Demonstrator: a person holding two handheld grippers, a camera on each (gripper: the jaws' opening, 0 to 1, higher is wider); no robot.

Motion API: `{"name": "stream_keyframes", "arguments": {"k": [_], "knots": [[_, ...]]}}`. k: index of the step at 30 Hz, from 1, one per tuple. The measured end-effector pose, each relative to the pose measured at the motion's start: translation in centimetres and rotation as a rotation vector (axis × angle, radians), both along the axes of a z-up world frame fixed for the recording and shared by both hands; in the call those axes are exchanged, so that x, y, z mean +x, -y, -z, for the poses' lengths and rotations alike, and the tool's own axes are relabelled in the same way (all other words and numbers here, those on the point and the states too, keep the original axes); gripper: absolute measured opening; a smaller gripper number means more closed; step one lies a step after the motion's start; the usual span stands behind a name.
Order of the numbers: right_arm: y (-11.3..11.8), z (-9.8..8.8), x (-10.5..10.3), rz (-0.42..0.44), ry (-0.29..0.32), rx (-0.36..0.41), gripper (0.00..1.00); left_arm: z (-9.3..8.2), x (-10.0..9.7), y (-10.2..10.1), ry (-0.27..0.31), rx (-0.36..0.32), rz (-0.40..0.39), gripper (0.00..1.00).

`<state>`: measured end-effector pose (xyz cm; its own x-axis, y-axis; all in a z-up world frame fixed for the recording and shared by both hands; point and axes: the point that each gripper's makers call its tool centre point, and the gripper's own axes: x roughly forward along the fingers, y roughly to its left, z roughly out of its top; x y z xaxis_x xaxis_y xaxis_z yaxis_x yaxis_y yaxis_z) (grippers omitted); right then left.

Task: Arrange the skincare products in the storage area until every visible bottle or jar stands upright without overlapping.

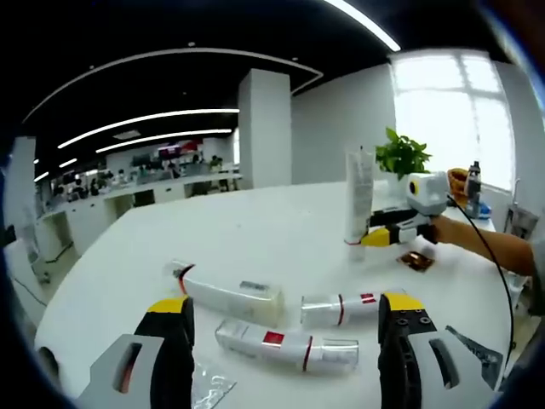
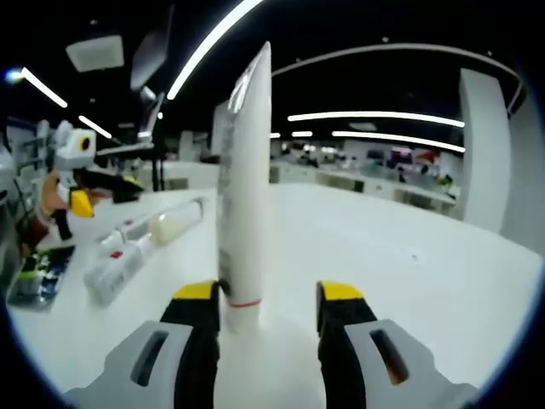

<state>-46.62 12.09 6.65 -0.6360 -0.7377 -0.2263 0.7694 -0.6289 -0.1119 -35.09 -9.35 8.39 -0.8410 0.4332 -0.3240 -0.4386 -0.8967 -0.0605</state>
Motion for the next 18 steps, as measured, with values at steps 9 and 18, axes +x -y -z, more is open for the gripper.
{"name": "stream_keyframes", "arguments": {"k": [9,18], "knots": [[-0.4,0.4,-0.5,0.025,0.002,0.002,0.43,0.6,0.6,-0.4,0.004,-0.010,0.009,0.91],[-0.6,1.0,-1.5,0.047,-0.002,0.028,0.43,0.9,0.8,-0.6,0.004,-0.020,0.015,0.90]]}}
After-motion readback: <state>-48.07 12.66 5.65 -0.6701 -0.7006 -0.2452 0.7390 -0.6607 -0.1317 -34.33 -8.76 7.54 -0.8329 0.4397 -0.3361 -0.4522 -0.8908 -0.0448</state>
